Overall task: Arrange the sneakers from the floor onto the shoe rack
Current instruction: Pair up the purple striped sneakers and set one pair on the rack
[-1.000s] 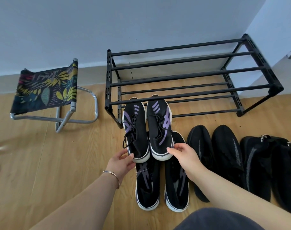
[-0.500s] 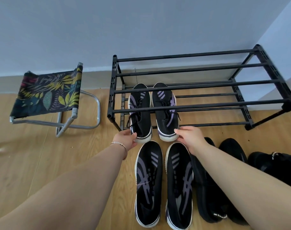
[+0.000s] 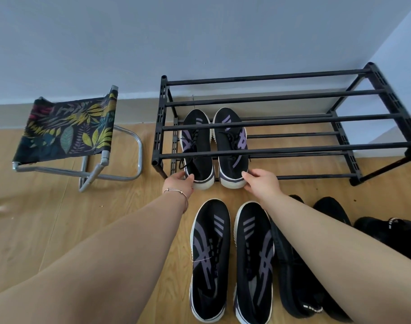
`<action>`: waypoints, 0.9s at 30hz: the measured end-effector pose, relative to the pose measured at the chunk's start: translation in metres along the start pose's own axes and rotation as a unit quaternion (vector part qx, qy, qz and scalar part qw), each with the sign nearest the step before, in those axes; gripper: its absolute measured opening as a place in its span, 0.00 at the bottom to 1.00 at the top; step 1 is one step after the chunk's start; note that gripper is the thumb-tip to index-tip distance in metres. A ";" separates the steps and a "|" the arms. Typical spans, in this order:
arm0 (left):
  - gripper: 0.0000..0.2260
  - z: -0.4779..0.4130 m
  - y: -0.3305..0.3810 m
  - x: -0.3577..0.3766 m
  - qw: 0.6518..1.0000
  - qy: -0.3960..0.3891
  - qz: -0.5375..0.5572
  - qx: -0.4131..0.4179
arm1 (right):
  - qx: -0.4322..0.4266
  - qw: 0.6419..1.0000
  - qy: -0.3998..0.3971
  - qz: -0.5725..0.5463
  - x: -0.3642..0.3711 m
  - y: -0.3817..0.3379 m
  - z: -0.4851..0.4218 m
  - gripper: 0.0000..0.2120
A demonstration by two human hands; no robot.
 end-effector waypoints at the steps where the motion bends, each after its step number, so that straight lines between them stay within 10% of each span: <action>1: 0.19 0.000 0.002 0.000 1.000 0.008 -0.008 0.002 | -0.008 1.000 0.002 0.011 0.000 -0.002 -0.002 0.13; 12: 0.21 0.015 0.009 -0.001 0.993 0.043 -0.108 0.035 | -0.069 0.989 -0.029 0.124 -0.002 -0.017 0.001 0.13; 19: 0.19 0.049 0.010 0.002 0.971 0.001 -0.213 0.104 | -0.202 0.888 -0.105 0.399 0.002 -0.051 0.034 0.19; 27: 0.29 0.088 0.024 0.022 0.800 0.039 -0.539 0.263 | -0.346 0.746 -0.120 0.556 0.008 -0.078 0.069 0.26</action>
Point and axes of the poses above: each hand's wrist, its own z-axis away from the middle knuckle, its own x-axis out of the palm, y = z × x, the point moved 10 cm from there along -z, towards the middle knuckle, and after that the axes turned 12 degrees about -x, right-handed, at the moved point
